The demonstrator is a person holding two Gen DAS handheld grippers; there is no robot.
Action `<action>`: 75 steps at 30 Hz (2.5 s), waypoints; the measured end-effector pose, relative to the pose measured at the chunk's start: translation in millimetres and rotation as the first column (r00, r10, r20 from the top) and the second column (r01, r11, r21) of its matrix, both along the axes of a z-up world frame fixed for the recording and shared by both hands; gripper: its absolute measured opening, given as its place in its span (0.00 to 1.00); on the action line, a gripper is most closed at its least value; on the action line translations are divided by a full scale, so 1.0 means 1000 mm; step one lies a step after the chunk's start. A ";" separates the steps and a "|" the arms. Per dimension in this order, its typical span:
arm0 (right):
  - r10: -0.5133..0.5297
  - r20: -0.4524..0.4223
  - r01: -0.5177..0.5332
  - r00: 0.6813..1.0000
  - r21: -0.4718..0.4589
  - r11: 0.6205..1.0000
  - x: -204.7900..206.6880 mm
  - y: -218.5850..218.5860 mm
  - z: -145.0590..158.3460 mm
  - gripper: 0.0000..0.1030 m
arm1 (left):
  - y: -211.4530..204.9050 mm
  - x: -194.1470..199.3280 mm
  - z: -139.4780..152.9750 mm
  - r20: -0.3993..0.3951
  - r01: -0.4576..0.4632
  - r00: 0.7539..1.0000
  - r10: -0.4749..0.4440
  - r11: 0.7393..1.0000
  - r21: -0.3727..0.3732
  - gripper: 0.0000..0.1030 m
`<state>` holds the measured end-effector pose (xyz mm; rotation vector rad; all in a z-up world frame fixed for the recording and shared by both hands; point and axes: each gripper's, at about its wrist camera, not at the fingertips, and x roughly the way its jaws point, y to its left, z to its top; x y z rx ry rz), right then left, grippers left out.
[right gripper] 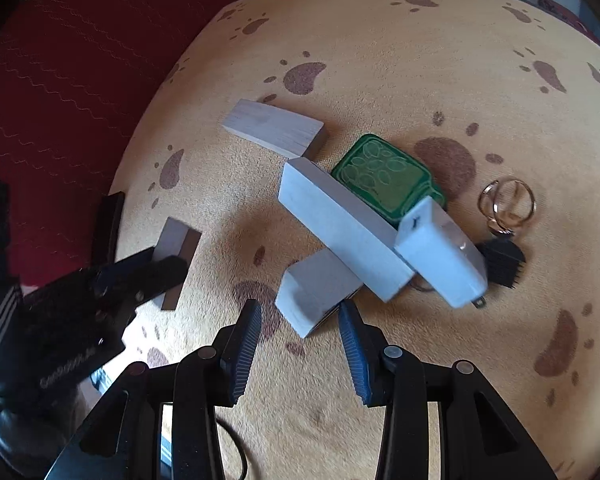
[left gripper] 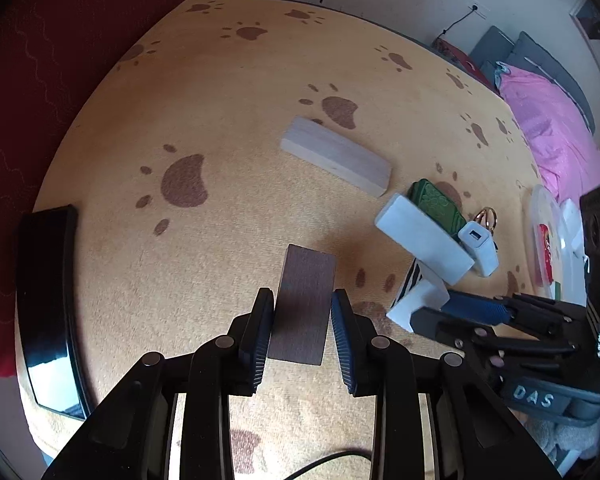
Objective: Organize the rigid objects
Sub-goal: 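Lift the brown block with the left gripper while the right gripper grasps the white foam block, then carry both blocks to the clear bowl and release them inside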
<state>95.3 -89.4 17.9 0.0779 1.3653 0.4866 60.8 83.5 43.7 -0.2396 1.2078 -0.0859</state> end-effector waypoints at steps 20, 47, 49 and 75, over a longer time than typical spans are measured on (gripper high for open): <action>-0.022 0.068 0.033 0.997 -0.159 0.987 0.011 0.037 -0.010 0.41 | 0.007 -0.008 -0.008 -0.026 -0.015 1.000 0.014 1.000 -0.017 0.30; -0.188 0.042 0.189 0.981 -0.020 0.982 -0.032 -0.122 0.022 0.34 | -0.057 -0.013 0.011 -0.003 0.040 0.999 -0.040 0.999 0.011 0.30; -0.210 0.048 0.210 0.977 -0.009 0.978 -0.034 -0.135 0.024 0.34 | -0.067 -0.014 0.013 -0.001 0.052 0.999 -0.052 0.998 0.016 0.30; -0.432 0.227 0.457 0.873 -0.072 0.886 -0.039 -0.319 0.043 0.34 | -0.182 -0.034 0.036 0.053 0.112 0.992 -0.115 0.992 0.051 0.30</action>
